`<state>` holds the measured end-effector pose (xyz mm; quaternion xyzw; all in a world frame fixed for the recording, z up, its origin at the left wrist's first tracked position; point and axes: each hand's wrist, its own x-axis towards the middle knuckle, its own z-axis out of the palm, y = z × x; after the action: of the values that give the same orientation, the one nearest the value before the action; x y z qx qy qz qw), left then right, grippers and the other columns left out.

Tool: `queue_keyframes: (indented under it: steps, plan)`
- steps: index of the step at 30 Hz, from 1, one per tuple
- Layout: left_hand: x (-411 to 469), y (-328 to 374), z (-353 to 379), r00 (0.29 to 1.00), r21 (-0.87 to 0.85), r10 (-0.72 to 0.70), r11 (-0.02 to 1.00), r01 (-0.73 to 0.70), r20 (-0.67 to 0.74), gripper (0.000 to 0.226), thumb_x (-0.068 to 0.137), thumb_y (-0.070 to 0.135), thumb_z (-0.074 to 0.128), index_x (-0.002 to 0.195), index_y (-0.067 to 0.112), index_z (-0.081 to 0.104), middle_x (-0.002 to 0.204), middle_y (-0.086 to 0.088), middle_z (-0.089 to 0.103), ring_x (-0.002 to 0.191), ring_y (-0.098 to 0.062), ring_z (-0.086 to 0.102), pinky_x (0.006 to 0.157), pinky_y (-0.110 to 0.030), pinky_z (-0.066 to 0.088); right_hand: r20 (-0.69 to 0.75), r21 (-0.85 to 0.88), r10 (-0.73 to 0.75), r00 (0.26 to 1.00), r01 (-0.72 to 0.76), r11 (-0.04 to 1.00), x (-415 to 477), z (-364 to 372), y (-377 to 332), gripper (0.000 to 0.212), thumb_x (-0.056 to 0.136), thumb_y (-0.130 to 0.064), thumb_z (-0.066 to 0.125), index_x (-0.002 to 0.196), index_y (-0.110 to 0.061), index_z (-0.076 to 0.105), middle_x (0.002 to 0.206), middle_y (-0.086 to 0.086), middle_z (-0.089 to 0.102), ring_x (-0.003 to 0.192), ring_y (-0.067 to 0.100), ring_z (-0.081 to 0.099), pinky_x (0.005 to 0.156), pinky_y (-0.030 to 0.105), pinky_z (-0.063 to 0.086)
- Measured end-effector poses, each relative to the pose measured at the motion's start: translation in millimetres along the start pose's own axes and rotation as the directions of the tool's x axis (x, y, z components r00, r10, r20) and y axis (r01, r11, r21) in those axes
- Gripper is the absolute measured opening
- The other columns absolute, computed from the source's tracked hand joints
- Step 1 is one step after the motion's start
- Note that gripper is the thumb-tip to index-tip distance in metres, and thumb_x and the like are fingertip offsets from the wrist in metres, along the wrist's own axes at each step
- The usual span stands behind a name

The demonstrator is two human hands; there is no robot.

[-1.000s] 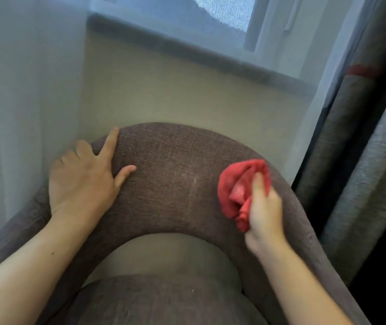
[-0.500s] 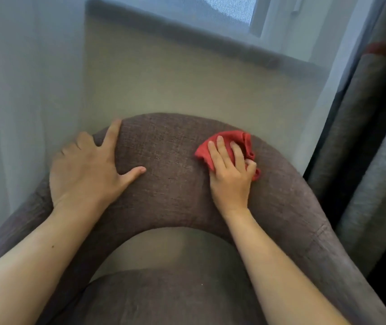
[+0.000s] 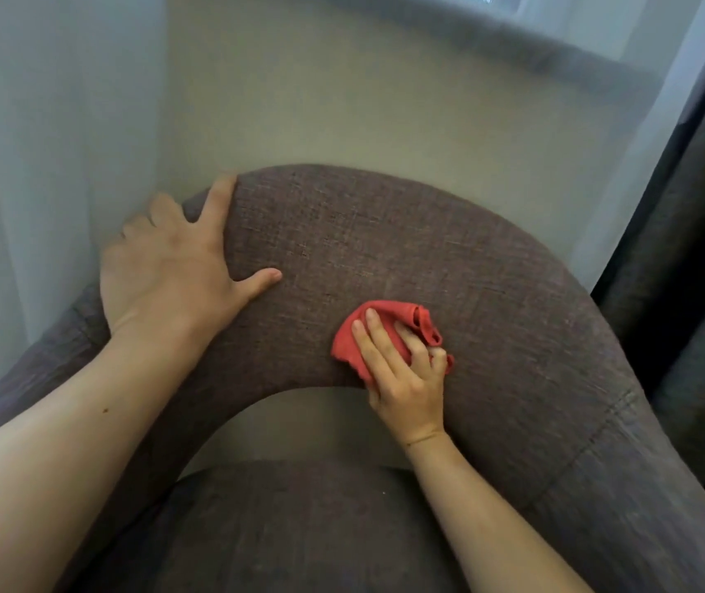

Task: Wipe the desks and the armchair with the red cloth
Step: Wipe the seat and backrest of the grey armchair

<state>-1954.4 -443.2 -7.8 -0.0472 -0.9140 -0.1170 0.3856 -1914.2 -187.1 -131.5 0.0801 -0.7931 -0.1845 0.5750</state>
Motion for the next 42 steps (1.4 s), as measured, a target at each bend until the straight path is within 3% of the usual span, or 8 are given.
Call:
queue_keyframes:
  steps: [7, 10, 12, 14, 17, 19, 23, 42]
  plan:
    - [-2, -1, -5, 1.000, -0.015, -0.001, 1.000, 0.002, 0.015, 0.100, 0.069, 0.082, 0.056, 0.153, 0.035, 0.028, 0.100, -0.027, 0.052, 0.083, -0.043, 0.057, 0.065, -0.042, 0.038, 0.219, 0.404, 0.163, 0.962, -0.242, 0.882, 6, -46, 1, 0.043, 0.078, -0.003, 0.069, 0.118, -0.017, 0.073, 0.117, 0.000, 0.074, 0.087, 0.021, 0.061, 0.078, 0.039, 0.051]
    - [-2, 0, -4, 1.000, -0.018, -0.006, 1.000, 0.006, 0.010, 0.100, 0.069, 0.082, 0.056, 0.153, 0.034, 0.029, 0.098, -0.026, 0.051, 0.082, -0.043, 0.058, 0.066, -0.043, 0.042, 0.564, 0.637, 0.655, 0.502, -0.770, 0.042, 46, -74, 14, 0.015, 0.095, -0.020, 0.062, 0.100, -0.019, 0.075, 0.084, -0.001, 0.075, 0.072, 0.013, 0.066, 0.072, 0.041, 0.052]
    - [-2, -1, -2, 1.000, -0.011, -0.011, 1.000, 0.011, 0.013, 0.100, 0.069, 0.083, 0.056, 0.153, 0.034, 0.028, 0.097, -0.026, 0.051, 0.081, -0.043, 0.058, 0.066, -0.043, 0.044, 0.838, 0.500, 0.509, 0.196, -0.648, -0.575, 83, -91, 39, 0.019, 0.099, -0.034, 0.056, 0.099, -0.024, 0.071, 0.086, -0.002, 0.079, 0.073, 0.019, 0.075, 0.064, 0.049, 0.060]
    - [-2, -1, -1, 1.000, -0.013, -0.009, 1.000, 0.009, 0.009, 0.101, 0.069, 0.083, 0.056, 0.153, 0.034, 0.028, 0.097, -0.026, 0.051, 0.081, -0.043, 0.058, 0.065, -0.043, 0.044, 0.873, 0.476, 0.445, 0.200, -0.547, -0.688, 117, -97, 65, 0.024, 0.098, -0.042, 0.053, 0.104, -0.026, 0.069, 0.100, 0.000, 0.079, 0.086, 0.023, 0.076, 0.070, 0.057, 0.059]
    - [-2, -1, 1, 1.000, -0.014, -0.010, 1.000, 0.010, 0.000, 0.101, 0.069, 0.082, 0.058, 0.152, 0.033, 0.030, 0.097, -0.026, 0.051, 0.080, -0.043, 0.057, 0.065, -0.043, 0.044, 0.645, 0.721, 0.706, 0.292, -0.539, -0.436, 150, -98, 74, 0.023, 0.099, -0.037, 0.056, 0.096, -0.020, 0.071, 0.089, 0.001, 0.078, 0.084, 0.018, 0.074, 0.081, 0.046, 0.060]
    - [-3, -2, 2, 1.000, -0.014, -0.004, 1.000, 0.004, -0.010, 0.101, 0.069, 0.082, 0.058, 0.152, 0.033, 0.029, 0.098, -0.027, 0.051, 0.080, -0.044, 0.057, 0.065, -0.043, 0.043, 0.250, 0.749, 0.849, 0.466, -0.649, 0.135, 156, -91, 66, 0.025, 0.098, -0.038, 0.056, 0.091, -0.020, 0.072, 0.077, 0.001, 0.075, 0.074, 0.017, 0.070, 0.076, 0.040, 0.058]
    - [-3, -1, 2, 1.000, -0.008, 0.001, 1.000, -0.001, -0.008, 0.101, 0.069, 0.081, 0.059, 0.153, 0.033, 0.028, 0.101, -0.027, 0.051, 0.084, -0.044, 0.057, 0.065, -0.042, 0.038, 0.073, 0.132, 0.453, 0.888, -0.459, 0.878, 129, -45, 52, 0.036, 0.098, -0.034, 0.054, 0.132, -0.025, 0.063, 0.140, 0.001, 0.062, 0.126, 0.029, 0.052, 0.100, 0.042, 0.032]
    - [-6, -3, 1, 0.999, -0.055, 0.002, 0.998, -0.003, -0.035, 0.099, 0.068, 0.077, 0.066, 0.148, 0.029, 0.034, 0.108, -0.028, 0.055, 0.093, -0.047, 0.058, 0.068, -0.048, 0.044, -0.004, 0.007, 0.152, 0.988, -0.152, 0.988, -5, -11, -7, 0.037, 0.088, -0.023, 0.063, 0.124, -0.022, 0.070, 0.133, -0.004, 0.066, 0.108, 0.024, 0.048, 0.079, 0.041, 0.044]
